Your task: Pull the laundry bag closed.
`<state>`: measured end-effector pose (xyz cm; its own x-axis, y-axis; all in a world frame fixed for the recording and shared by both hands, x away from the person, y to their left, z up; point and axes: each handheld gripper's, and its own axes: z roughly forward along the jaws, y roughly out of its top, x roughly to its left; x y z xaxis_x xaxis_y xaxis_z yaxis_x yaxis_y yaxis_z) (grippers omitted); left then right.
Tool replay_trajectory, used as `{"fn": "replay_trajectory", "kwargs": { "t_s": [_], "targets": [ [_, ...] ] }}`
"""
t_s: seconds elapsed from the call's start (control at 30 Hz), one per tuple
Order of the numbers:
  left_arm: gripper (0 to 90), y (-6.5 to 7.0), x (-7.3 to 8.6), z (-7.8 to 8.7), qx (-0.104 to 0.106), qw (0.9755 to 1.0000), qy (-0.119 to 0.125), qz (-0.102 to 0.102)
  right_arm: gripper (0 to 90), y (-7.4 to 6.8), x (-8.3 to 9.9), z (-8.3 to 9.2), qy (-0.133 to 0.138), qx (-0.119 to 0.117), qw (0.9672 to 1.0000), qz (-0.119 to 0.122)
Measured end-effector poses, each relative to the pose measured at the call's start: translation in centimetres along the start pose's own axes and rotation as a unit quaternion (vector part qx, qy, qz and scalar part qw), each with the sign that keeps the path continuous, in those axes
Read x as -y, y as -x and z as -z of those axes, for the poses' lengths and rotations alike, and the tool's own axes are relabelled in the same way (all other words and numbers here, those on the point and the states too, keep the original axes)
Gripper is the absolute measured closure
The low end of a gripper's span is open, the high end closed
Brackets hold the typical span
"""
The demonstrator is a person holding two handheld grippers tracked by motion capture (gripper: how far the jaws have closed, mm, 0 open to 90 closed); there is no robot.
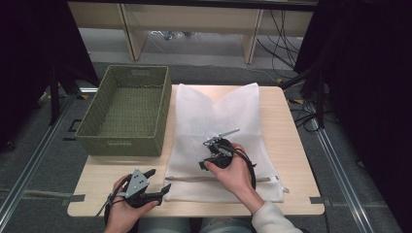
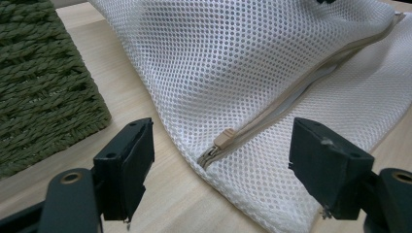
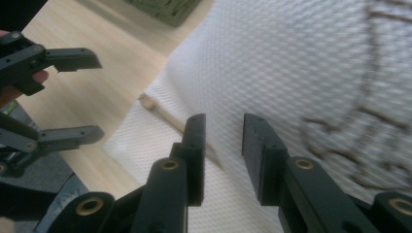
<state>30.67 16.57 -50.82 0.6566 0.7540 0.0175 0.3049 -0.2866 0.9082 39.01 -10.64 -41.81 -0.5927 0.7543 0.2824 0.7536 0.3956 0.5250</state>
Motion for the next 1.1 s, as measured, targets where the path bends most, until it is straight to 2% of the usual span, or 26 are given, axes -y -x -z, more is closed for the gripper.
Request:
{"fn": "replay_trajectory", "kwargs": {
  "t_s": [0.03, 0.1, 0.13, 0.17, 0.23, 0.27, 0.3, 0.33, 0.37, 0.4, 0.43, 0.5, 0.53, 0.6, 0.67, 0.7, 0.8, 0.87, 0.9, 0.93, 1.07, 1.1],
  "targets": [
    [23.9, 0.0, 0.0, 0.0, 0.001, 1.0, 0.0, 0.001, 73.0, -0.2, -0.2, -0.4, -0.003, -0.001, 1.0, 0.007],
    [24.0, 0.2, 0.0, 0.0, 0.003, 0.9999, -0.004, 0.012, 73.5, -0.9, -0.6, -1.2, -0.013, -0.006, 0.9999, 0.003],
    [24.0, -0.1, -0.1, 0.0, 0.0, 0.9999, -0.003, -0.01, 74.0, -1.3, -0.8, -1.6, -0.017, -0.01, 0.9998, 0.003],
    [24.0, -0.1, -0.1, 0.0, -0.004, 0.9999, -0.001, -0.011, 74.6, -1.6, -0.9, -2.0, -0.02, -0.014, 0.9997, 0.004],
    [23.6, 0.2, 0.0, 0.1, -0.003, 0.9998, -0.011, 0.013, 74.9, -2.1, -1.2, -3.0, -0.028, -0.02, 0.9993, 0.016],
    [23.1, 0.3, 0.0, 0.1, 0.005, 0.9998, -0.014, 0.016, 74.9, -2.5, -1.3, -3.5, -0.034, -0.022, 0.9991, 0.013],
    [22.9, 0.4, 0.1, 0.1, 0.005, 0.9997, -0.014, 0.017, 75.0, -2.9, -1.3, -3.9, -0.041, -0.026, 0.9988, 0.006],
    [22.8, 0.5, 0.2, 0.0, 0.005, 0.9996, -0.013, 0.025, 75.0, -3.0, -1.4, -4.4, -0.044, -0.023, 0.9986, 0.019],
    [22.7, 0.5, 0.2, 0.1, 0.004, 0.9996, -0.018, 0.024, 75.0, -3.2, -1.4, -4.8, -0.051, -0.031, 0.9981, 0.016],
    [22.7, 0.3, 0.2, 0.1, 0.005, 0.9996, -0.025, 0.008, 75.1, -3.4, -1.5, -5.2, -0.056, -0.032, 0.9978, 0.014],
    [22.7, 0.5, 0.2, 0.0, 0.005, 0.9995, -0.019, 0.026, 75.1, -3.7, -1.5, -5.8, -0.063, -0.035, 0.9973, 0.011],
    [22.8, 0.4, 0.2, -0.1, 0.007, 0.9996, -0.02, 0.017, 75.0, -3.8, -1.6, -6.5, -0.069, -0.034, 0.9969, 0.017],
    [22.8, 0.4, 0.2, -0.1, 0.007, 0.9996, -0.021, 0.019, 74.9, -4.0, -1.5, -6.8, -0.071, -0.035, 0.9969, 0.004],
    [23.1, 0.4, 0.2, -0.1, 0.002, 0.9995, -0.027, 0.016, 74.8, -4.1, -1.8, -7.6, -0.08, -0.039, 0.9961, 0.005],
    [23.2, 0.3, 0.2, -0.2, 0.008, 0.9996, -0.024, 0.016, 74.8, -4.2, -1.8, -7.8, -0.082, -0.039, 0.9958, 0.001],
    [23.8, 0.4, 0.3, -0.3, 0.006, 0.9994, -0.024, 0.024, 73.8, -4.2, -2.1, -8.6, -0.09, -0.044, 0.9949, 0.007],
    [24.6, 0.4, 0.3, -0.4, 0.012, 0.9994, -0.027, 0.018, 73.6, -4.3, -2.4, -9.3, -0.099, -0.044, 0.9941, -0.007],
    [25.3, 0.5, 0.4, -0.5, 0.015, 0.9992, -0.026, 0.027, 73.9, -4.4, -2.5, -9.7, -0.1, -0.043, 0.994, -0.014],
    [25.5, 0.4, 0.4, -0.4, 0.016, 0.9992, -0.031, 0.022, 74.0, -4.5, -2.6, -9.9, -0.101, -0.044, 0.9937, -0.017],
    [25.6, 0.4, 0.4, -0.5, 0.014, 0.9994, -0.028, 0.016, 74.2, -4.4, -2.6, -10.0, -0.104, -0.047, 0.9934, -0.011],
    [26.1, 0.6, 0.5, -0.5, 0.017, 0.9991, -0.031, 0.025, 74.8, -4.8, -2.6, -10.6, -0.113, -0.054, 0.9917, -0.028],
    [26.3, 0.5, 0.4, -0.5, 0.016, 0.9991, -0.035, 0.015, 75.1, -4.7, -2.6, -10.8, -0.118, -0.054, 0.9911, -0.026]
  ]
}}
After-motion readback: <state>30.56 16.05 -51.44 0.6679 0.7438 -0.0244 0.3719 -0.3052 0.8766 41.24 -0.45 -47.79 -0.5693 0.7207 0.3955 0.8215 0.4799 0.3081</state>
